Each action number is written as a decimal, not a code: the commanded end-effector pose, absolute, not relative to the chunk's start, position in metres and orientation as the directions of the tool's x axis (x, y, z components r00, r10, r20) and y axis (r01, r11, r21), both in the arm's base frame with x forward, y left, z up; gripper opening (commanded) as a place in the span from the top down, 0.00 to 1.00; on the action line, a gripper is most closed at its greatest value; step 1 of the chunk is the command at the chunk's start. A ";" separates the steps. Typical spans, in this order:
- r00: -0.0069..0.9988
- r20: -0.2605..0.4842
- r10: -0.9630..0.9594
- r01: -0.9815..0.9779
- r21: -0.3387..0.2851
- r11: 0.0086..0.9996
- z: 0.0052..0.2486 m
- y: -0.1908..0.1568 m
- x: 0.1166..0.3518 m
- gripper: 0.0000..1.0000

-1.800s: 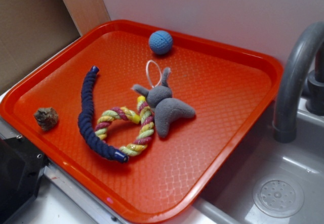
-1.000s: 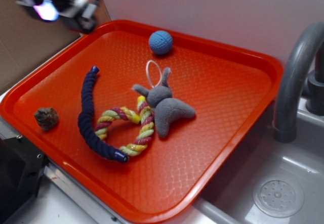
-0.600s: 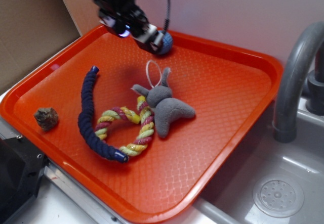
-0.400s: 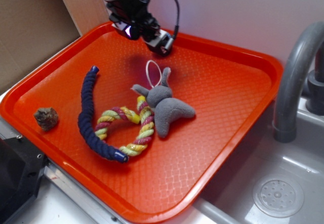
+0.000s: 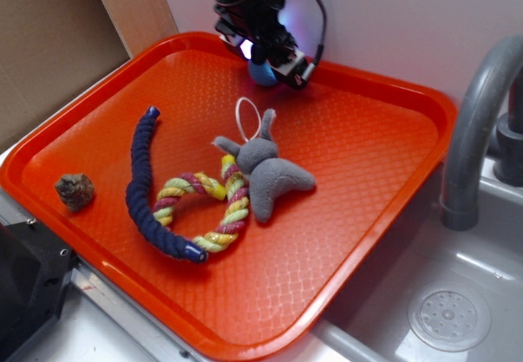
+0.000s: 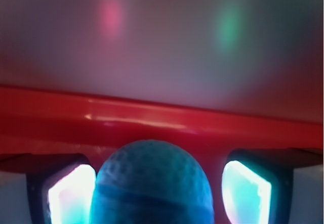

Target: Grab the blue ball.

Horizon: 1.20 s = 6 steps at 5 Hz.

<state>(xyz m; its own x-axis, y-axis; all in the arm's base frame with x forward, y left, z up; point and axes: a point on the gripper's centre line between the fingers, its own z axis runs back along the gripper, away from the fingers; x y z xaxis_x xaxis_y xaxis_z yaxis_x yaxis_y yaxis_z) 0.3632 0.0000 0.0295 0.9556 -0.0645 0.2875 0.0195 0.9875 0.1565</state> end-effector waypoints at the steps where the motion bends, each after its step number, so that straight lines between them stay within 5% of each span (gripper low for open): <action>1: 0.949 0.315 -0.027 -0.006 0.104 0.995 0.055 0.002 0.362 1.00; 3: 0.950 0.312 0.033 -0.082 0.145 0.986 0.111 0.022 0.309 1.00; 4: 0.961 0.258 0.100 -0.136 0.125 0.983 0.159 0.023 0.278 1.00; 5: 0.926 0.296 0.234 -0.270 0.088 0.959 0.208 0.020 0.239 1.00; 6: 0.942 0.265 0.208 -0.209 -0.024 0.978 0.257 0.023 0.221 1.00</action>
